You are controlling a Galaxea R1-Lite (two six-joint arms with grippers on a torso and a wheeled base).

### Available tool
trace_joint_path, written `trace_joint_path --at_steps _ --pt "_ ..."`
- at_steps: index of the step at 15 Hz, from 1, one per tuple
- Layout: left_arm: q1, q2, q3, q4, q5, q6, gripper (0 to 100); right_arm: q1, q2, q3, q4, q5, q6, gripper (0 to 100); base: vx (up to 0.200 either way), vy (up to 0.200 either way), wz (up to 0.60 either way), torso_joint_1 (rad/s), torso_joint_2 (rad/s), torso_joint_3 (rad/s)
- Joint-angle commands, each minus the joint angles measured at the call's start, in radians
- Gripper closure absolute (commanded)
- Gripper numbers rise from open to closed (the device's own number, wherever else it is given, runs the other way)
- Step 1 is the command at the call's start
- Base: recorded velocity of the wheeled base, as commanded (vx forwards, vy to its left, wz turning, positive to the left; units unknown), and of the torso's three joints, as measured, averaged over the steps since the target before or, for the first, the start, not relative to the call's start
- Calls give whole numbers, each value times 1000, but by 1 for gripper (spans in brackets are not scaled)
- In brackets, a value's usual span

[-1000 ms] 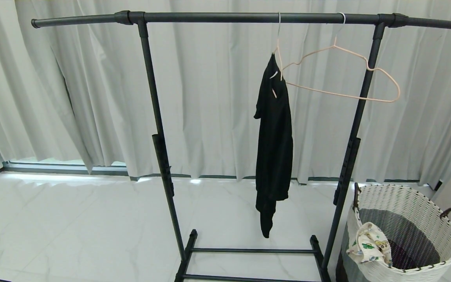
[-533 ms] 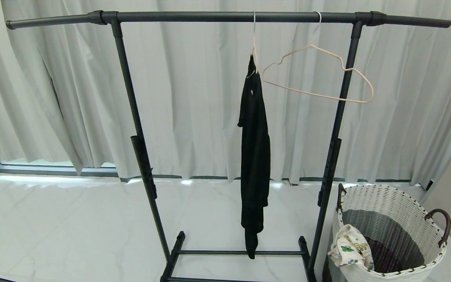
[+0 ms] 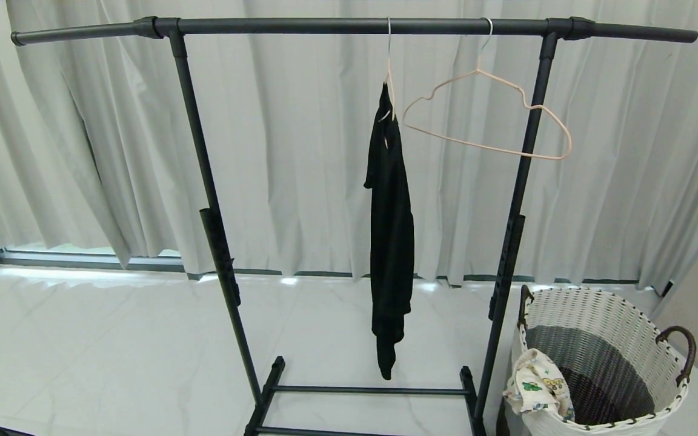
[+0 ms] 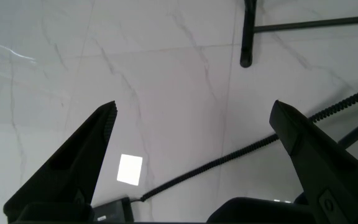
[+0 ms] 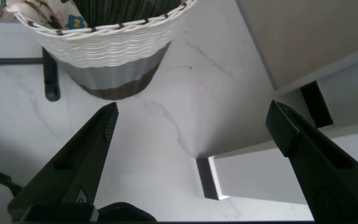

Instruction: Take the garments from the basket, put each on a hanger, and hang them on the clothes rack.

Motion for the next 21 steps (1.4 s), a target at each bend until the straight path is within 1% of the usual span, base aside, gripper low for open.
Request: trace_joint_path --at_steps 1,6,8,9,11,13,14,15,18,21 --pt "-2 14 0 -1 0 2 0 -1 1 0 0 0 4 0 200 200 0 -7 2 7" --pt "-8 7 0 -1 0 2 0 1 -2 0 1 0 9 0 200 200 0 5 6 3" --pt "-35 -3 0 -1 3 1 0 -1 -2 0 1 0 9 0 0 0 0 0 0 0" --pt "-55 -27 0 -1 24 2 0 1 -2 0 1 0 9 0 0 0 0 0 0 0" --pt "-97 -49 0 -1 32 1 0 1 -2 0 1 0 9 0 0 0 0 0 0 0" --pt "-97 -35 0 -1 32 -1 0 1 -4 0 1 0 9 0 0 0 0 0 0 0" --pt "-97 -26 0 1 32 -18 0 1 -4 0 1 0 9 0 0 0 0 0 0 0" --pt "-98 -18 0 1 34 -38 0 1 -5 0 1 0 9 0 0 -200 0 -2 2 2" --pt "-97 -13 0 1 35 -51 0 -1 -10 0 1 0 9 0 0 -200 0 2 7 2" --pt "-98 -16 0 1 35 -51 0 1 -8 0 1 0 9 0 0 0 0 0 0 0"
